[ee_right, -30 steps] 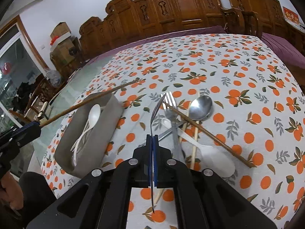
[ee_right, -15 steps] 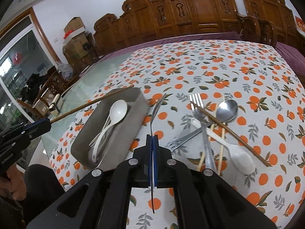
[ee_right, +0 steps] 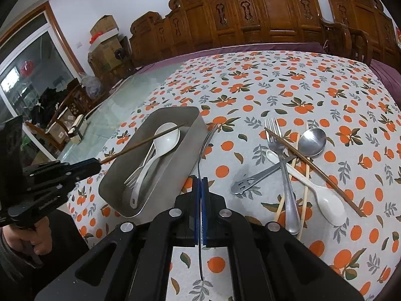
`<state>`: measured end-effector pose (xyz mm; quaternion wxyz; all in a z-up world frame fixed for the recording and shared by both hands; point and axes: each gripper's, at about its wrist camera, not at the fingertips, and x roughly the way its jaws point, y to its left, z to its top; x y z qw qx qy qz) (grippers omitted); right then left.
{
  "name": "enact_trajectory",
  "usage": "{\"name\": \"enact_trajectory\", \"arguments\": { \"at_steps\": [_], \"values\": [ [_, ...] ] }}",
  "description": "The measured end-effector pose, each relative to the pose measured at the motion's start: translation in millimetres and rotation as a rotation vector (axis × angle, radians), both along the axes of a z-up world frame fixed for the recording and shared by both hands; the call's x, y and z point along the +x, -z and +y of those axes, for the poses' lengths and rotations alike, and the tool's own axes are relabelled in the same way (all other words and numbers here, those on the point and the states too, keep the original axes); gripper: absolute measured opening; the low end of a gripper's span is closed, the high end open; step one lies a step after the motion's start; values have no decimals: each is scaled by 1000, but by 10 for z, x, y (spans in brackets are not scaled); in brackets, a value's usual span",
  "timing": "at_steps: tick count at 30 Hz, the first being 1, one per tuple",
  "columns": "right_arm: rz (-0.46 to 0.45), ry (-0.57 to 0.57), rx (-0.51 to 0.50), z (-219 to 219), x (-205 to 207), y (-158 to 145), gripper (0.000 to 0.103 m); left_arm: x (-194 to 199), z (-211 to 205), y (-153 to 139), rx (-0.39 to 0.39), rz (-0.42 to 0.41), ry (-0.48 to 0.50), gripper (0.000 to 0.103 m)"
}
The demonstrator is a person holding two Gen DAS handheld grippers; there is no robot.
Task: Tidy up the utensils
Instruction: 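Carry the chopstick into the tray with the left gripper and open it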
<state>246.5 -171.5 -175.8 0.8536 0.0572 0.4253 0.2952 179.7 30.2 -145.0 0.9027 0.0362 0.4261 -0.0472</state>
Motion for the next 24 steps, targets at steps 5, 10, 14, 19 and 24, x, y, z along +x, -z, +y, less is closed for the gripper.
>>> {"name": "enact_trajectory", "arguments": {
  "at_steps": [5, 10, 14, 19, 24],
  "values": [
    [1, -9, -5, 42, -17, 2, 2, 25, 41, 115, 0, 10, -2, 7],
    [-7, -25, 0, 108, -58, -58, 2, 24, 137, 142, -28, 3, -15, 28],
    [-12, -40, -1, 216, -65, -140, 2, 27, 201, 123, -41, -9, -22, 34],
    [-16, -65, -8, 420, -35, -221, 2, 13, 330, 45, -56, -45, -52, 49],
    [-26, -95, -11, 690, 25, -263, 2, 12, 485, 10, -55, -67, -97, 71]
  ]
}}
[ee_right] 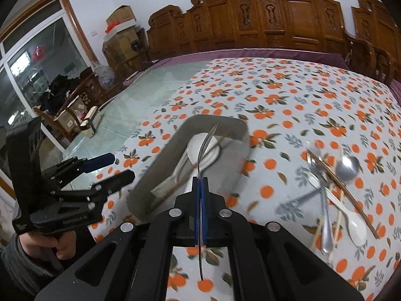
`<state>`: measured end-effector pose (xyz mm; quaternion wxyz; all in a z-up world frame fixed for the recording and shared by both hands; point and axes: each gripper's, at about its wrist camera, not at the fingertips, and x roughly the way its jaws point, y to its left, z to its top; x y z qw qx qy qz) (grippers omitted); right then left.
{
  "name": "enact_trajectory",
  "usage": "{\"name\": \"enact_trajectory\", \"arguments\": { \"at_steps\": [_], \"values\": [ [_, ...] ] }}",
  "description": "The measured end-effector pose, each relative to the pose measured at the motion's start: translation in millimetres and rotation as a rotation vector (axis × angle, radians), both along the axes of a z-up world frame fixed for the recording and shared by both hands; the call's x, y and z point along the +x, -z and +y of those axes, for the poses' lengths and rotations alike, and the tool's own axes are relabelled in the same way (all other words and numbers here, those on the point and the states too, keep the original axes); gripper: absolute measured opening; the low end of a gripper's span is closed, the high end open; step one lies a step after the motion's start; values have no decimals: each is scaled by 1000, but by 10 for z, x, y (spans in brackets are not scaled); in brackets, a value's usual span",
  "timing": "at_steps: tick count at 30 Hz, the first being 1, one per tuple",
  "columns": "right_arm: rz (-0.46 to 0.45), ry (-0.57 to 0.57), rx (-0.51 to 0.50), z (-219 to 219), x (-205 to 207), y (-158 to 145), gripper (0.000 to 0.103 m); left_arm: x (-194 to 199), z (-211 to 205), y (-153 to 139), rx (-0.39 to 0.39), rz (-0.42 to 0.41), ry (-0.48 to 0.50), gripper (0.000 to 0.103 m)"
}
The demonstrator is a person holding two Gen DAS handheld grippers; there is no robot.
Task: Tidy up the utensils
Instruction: 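Carry the chopstick into the tray with the left gripper and open it, then lower the metal fork into the grey tray and open the right gripper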
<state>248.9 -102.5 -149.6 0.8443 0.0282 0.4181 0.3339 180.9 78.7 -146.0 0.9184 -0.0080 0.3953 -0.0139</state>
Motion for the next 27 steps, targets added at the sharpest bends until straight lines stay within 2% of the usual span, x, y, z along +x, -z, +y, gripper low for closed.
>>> {"name": "enact_trajectory", "arguments": {
  "at_steps": [8, 17, 27],
  "values": [
    [-6, -12, 8, 377, 195, -6, 2, 5, 149, -2, 8, -1, -55, 86],
    [16, -4, -42, 568, 402, 277, 2, 0, 201, 0, 19, -7, -76, 87],
    [48, -29, -70, 597, 403, 554, 4, 5, 162, 6, 29, -7, -74, 87]
  ]
}}
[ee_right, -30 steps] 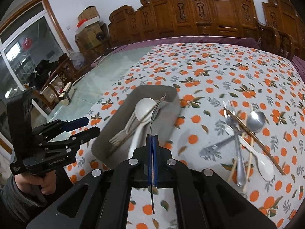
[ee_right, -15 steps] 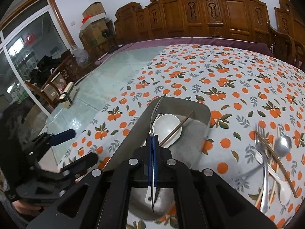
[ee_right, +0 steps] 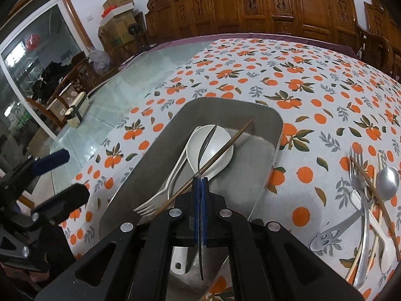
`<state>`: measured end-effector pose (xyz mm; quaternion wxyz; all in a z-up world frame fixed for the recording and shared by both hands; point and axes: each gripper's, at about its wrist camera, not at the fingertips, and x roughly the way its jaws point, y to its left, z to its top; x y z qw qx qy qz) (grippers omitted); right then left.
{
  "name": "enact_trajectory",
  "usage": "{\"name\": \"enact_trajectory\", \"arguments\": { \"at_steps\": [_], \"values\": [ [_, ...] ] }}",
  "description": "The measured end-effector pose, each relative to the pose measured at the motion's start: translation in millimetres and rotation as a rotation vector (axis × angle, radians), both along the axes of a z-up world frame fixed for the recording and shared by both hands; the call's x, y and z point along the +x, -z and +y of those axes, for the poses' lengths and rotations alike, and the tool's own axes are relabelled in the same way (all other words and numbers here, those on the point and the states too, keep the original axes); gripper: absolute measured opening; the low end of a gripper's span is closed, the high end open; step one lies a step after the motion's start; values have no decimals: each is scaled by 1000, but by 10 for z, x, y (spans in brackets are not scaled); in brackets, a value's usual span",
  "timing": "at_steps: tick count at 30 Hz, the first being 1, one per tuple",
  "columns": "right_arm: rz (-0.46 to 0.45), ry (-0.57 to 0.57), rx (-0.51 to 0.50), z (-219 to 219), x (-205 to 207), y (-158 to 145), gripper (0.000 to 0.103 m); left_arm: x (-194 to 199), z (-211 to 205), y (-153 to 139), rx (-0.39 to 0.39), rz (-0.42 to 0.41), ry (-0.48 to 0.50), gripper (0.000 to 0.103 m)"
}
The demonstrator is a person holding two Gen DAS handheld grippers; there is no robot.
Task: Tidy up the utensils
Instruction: 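Lower the metal fork into the grey tray and open the right gripper, then move both open grippers back over the utensil pile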
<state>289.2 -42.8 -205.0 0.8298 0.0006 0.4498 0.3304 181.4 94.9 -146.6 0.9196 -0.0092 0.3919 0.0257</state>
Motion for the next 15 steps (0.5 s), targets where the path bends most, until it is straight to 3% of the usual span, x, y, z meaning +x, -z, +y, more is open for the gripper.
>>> {"name": "enact_trajectory", "arguments": {
  "at_steps": [6, 13, 15],
  "values": [
    [-33, -30, 1, -46, -119, -57, 6, 3, -25, -2, -5, -5, 3, 87],
    [-124, -2, -11, -461, -296, -369, 6, -10, -94, -40, -43, -18, 22, 87],
    [-151, 25, -15, -640, -314, -483, 15, -11, -143, -52, -47, -23, 34, 87]
  ]
}}
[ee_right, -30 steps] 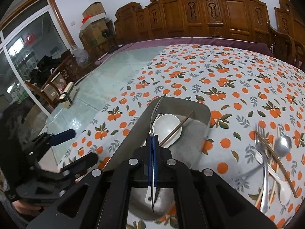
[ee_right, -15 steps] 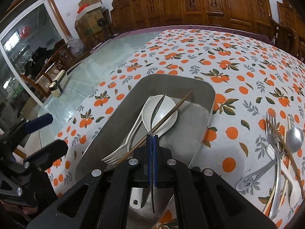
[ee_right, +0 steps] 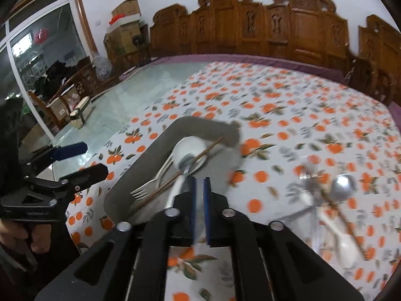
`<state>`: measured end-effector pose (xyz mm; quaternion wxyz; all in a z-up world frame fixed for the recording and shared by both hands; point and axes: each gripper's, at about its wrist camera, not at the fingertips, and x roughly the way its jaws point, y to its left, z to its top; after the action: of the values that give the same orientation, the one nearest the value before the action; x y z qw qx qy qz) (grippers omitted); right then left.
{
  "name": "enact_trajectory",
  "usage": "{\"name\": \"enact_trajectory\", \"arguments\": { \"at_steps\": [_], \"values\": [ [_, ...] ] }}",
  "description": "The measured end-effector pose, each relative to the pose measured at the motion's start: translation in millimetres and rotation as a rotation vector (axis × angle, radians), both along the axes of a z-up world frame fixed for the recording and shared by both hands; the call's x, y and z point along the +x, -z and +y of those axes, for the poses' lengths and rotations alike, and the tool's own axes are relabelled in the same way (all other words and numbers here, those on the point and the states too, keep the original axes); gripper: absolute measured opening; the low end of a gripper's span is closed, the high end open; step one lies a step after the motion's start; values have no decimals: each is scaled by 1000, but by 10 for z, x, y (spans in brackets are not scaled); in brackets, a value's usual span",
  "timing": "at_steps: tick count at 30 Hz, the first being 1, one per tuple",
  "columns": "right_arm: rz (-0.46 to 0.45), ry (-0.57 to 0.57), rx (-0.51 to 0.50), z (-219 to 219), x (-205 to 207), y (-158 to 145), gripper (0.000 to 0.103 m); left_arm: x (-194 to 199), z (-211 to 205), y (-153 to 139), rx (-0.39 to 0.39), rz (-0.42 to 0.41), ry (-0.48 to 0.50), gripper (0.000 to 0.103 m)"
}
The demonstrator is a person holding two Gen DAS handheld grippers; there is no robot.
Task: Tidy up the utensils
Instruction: 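Move both open grippers back over the utensil pile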
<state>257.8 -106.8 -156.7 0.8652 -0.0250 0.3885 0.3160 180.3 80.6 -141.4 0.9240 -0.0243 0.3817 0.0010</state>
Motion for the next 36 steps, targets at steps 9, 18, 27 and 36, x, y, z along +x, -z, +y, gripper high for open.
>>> {"name": "enact_trajectory", "arguments": {
  "at_steps": [9, 18, 27, 36],
  "values": [
    [-57, 147, -56, -895, 102, -197, 23, 2, -258, -10, 10, -22, 52, 87],
    [-15, 264, -140, -1504, 333, 124, 31, -28, -472, 0, 37, -30, 69, 87],
    [83, 228, -128, -1626, 492, 542, 31, -24, -959, -50, 41, 0, 175, 87],
    [116, 192, -99, -1702, 669, 650, 31, 299, -1555, 52, 76, 42, 299, 87]
  ]
}}
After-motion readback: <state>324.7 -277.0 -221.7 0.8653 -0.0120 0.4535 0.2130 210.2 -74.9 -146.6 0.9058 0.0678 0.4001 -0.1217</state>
